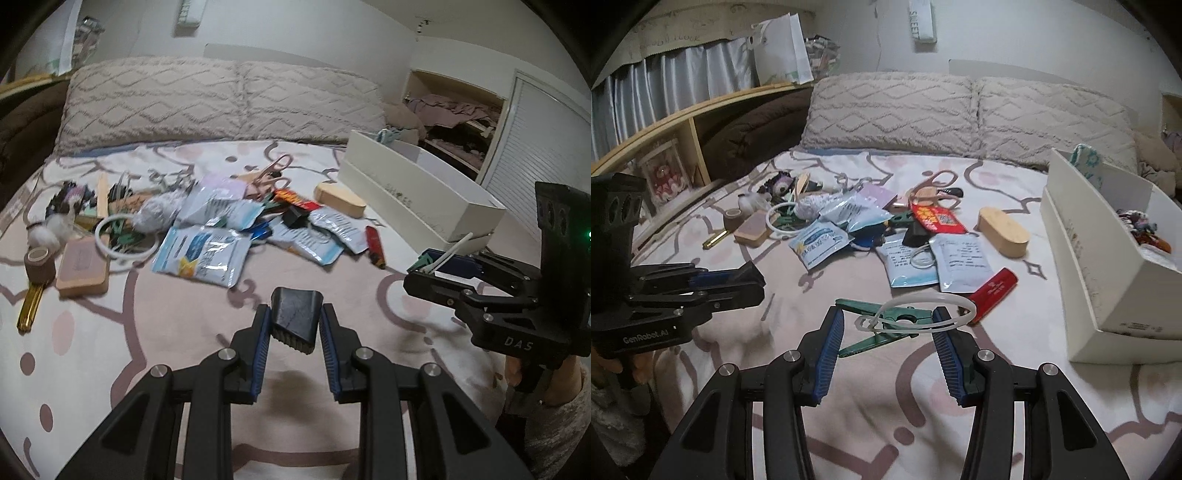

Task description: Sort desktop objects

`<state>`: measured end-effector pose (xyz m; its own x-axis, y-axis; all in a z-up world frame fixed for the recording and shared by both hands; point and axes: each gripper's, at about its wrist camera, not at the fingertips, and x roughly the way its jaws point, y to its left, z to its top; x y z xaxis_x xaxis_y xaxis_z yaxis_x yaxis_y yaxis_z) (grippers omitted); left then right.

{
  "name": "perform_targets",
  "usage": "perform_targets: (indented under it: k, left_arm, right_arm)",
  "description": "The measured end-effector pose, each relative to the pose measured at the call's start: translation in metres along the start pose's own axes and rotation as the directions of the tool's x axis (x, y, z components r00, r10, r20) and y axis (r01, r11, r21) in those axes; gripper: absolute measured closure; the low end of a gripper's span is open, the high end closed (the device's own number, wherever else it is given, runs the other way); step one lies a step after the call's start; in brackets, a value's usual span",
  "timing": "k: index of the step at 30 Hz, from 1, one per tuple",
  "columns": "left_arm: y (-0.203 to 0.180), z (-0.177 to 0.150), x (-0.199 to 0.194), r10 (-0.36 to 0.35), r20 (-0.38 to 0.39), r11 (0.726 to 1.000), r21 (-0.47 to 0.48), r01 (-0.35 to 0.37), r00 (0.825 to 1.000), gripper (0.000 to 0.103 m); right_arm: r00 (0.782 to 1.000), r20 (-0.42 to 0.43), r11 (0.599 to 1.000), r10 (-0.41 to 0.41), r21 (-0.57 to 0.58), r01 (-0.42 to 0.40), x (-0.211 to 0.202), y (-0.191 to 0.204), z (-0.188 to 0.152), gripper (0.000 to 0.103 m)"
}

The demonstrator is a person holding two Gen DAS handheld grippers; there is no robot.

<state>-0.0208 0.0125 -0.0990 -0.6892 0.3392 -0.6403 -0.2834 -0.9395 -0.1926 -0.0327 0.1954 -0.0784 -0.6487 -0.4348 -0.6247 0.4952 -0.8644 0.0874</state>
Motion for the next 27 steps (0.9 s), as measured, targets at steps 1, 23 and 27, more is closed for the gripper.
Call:
perform_targets:
  k: [1, 23, 27]
  left_arm:
    - [-0.003, 0.001, -0.001, -0.005, 0.003, 1.0, 0.002, 0.005, 1.0, 0.076]
    - [-0.086, 0.033, 0.0, -0.098, 0.045, 0.99, 0.101, 0.094, 0.994, 0.076]
    - [-0.103, 0.04, 0.007, -0.123, 0.043, 0.984, 0.132, 0.117, 0.991, 0.076]
  right_arm:
    - [1.0, 0.004, 1.0, -0.003, 0.003, 0.003, -0.004, -0.001, -0.001, 0.053]
    - [0.99, 0.105, 0.994, -0.09, 0.078, 0.082, -0.098, -0.074, -0.003, 0.053]
    - [0.985, 0.121, 0.988, -0.126, 0.109, 0.113, -0.112, -0.095, -0.002, 0.053]
